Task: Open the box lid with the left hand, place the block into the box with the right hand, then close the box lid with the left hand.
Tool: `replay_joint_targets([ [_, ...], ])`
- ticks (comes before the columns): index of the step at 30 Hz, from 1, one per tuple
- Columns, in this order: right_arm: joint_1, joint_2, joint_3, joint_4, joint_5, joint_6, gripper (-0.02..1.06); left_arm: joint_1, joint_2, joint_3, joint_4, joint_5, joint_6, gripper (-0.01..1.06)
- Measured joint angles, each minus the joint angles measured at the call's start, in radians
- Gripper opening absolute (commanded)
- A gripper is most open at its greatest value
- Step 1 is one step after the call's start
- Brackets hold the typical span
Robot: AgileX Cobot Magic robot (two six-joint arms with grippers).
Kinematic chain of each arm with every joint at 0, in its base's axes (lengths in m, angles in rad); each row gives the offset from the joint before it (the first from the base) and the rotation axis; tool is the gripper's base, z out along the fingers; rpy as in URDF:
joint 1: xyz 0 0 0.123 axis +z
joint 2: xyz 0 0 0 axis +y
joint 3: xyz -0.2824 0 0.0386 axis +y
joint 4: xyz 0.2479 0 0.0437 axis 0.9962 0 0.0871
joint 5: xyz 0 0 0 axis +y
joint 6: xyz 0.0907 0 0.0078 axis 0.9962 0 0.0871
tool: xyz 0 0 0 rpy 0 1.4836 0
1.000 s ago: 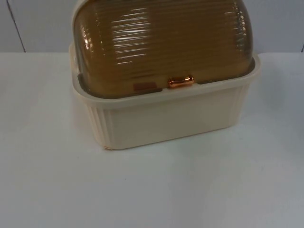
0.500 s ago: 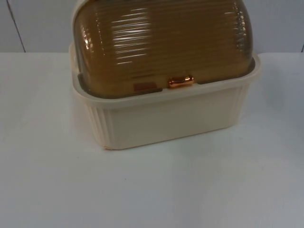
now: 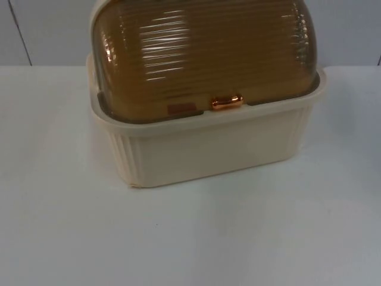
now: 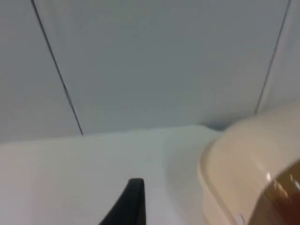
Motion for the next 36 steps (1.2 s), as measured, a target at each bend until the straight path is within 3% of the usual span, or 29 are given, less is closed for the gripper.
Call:
replay_joint_targets([
  [2, 0.0, -0.075, 0.024, -0.04, -0.009, 0.0, 1.05, 0.0, -0.076, 0.075, -0.021, -0.009, 0.008, 1.04],
  [7, 0.0, -0.245, 0.004, -0.111, -0.034, 0.0, 1.05, 0.0, -0.28, 0.101, -0.026, -0.019, 0.06, 1.04],
  [11, 0.0, -0.477, -0.058, -0.167, 0.059, -0.013, 1.05, 0.0, -0.614, 0.099, -0.019, -0.032, 0.111, 1.04],
  [18, -0.011, -0.626, -0.145, -0.112, 0.119, -0.133, 1.05, 0.013, -0.848, 0.068, -0.019, 0.067, 0.214, 1.04],
  [21, -0.048, -0.662, -0.224, -0.023, 0.128, -0.214, 1.05, 0.115, -0.92, -0.011, -0.02, 0.143, 0.322, 1.04],
  [28, -0.099, -0.73, -0.279, 0.014, 0.131, -0.249, 1.05, 0.188, -0.978, -0.107, -0.129, 0.155, 0.436, 1.04],
  [33, -0.099, -0.807, -0.28, 0.016, 0.163, -0.249, 1.05, 0.191, -1.01, -0.137, -0.164, 0.17, 0.457, 1.04],
  [36, -0.107, -0.846, -0.288, 0.046, 0.172, -0.249, 1.05, 0.242, -1.063, -0.188, -0.202, 0.167, 0.466, 1.04],
])
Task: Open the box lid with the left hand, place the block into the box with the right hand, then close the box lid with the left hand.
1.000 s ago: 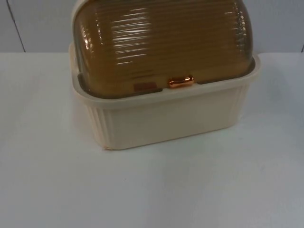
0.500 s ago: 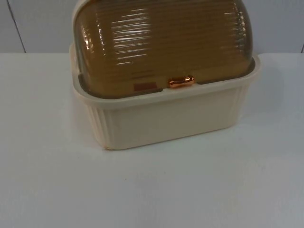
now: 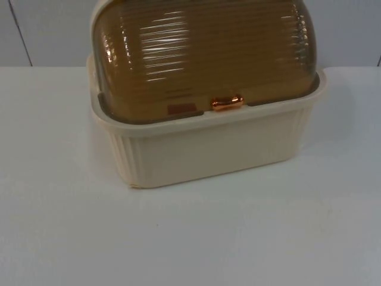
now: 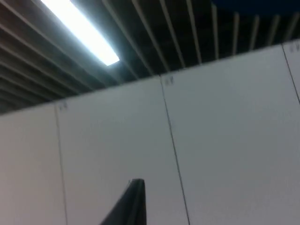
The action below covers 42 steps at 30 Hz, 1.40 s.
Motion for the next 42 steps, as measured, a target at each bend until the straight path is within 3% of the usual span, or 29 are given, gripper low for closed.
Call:
replay_joint_targets([
  [3, -0.005, -0.002, 0.0, 0.058, 0.008, -0.03, 1.05, 0.028, -0.008, -0.016, -0.047, 0.0, 0.024, 1.04],
  [5, -0.005, -0.002, 0.0, 0.14, 0.023, -0.081, 1.05, 0.044, -0.008, -0.019, -0.127, 0.01, 0.095, 1.04],
  [8, -0.005, -0.002, 0.018, 0.178, 0.05, -0.138, 1.05, 0.051, -0.009, 0.0, -0.215, 0.059, 0.215, 1.04],
  [20, 0.027, 0.0, 0.094, 0.172, 0.123, -0.125, 1.05, 0.038, -0.041, 0.095, -0.224, 0.145, 0.199, 1.04],
  [30, 0.03, 0.0, 0.102, 0.175, 0.11, -0.111, 1.05, 0.038, -0.041, 0.1, -0.235, 0.096, 0.194, 1.04],
  [36, 0.03, 0.0, 0.191, 0.174, 0.105, -0.107, 1.05, 0.038, -0.041, 0.137, -0.235, 0.097, 0.191, 1.04],
  [42, 0.03, 0.0, 0.325, 0.172, 0.129, -0.037, 1.05, 0.038, -0.041, 0.241, -0.235, 0.18, 0.189, 1.04],
])
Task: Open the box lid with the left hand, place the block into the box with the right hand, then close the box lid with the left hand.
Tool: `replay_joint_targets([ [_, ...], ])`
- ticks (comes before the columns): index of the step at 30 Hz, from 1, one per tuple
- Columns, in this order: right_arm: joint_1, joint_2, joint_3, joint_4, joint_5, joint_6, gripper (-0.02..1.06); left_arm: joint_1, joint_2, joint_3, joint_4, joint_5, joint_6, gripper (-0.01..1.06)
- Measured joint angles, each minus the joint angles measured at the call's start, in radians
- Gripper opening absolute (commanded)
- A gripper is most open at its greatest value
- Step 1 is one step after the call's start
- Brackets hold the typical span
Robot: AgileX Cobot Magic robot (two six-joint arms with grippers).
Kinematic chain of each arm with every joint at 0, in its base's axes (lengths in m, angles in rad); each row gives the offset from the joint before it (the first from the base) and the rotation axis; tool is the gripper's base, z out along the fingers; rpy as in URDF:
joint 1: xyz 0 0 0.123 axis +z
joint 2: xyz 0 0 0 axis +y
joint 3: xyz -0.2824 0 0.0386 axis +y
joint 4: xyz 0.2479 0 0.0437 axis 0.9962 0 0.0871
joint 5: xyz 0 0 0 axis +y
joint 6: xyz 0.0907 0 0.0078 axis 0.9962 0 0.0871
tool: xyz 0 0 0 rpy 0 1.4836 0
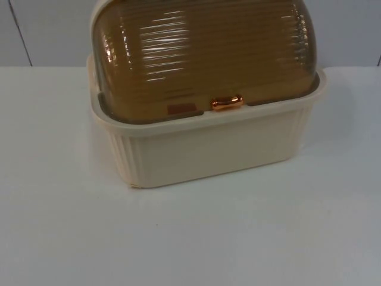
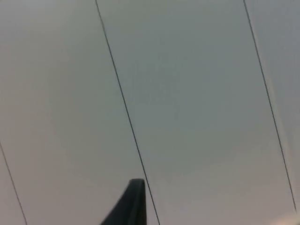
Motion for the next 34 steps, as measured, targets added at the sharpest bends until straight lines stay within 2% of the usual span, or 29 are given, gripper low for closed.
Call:
replay_joint_targets([
  [7, 0.0, 0.002, 0.151, 0.0, 0.078, 0.032, 1.05, 0.0, 0.001, 0.116, 0.0, 0.123, -0.044, 1.04],
  [13, 0.0, 0.004, 0.284, 0.0, 0.123, 0.05, 1.05, 0.0, 0.0, 0.213, 0.015, 0.173, -0.063, 1.04],
  [18, 0.0, 0.004, 0.339, 0.0, 0.14, 0.05, 1.05, 0.0, 0.002, 0.278, 0.021, 0.215, -0.082, 1.04],
  [21, 0.0, 0.004, 0.349, 0.0, 0.14, 0.05, 1.05, 0.0, 0.002, 0.309, 0.028, 0.22, -0.088, 1.04],
  [26, 0.0, 0.004, 0.353, 0.0, 0.14, 0.05, 1.05, 0.0, 0.003, 0.4, 0.037, 0.228, -0.188, 1.04],
  [34, 0.0, 0.004, 0.353, 0.0, 0.14, 0.05, 1.05, 0.0, 0.003, 0.459, 0.071, 0.272, -0.208, 1.04],
])
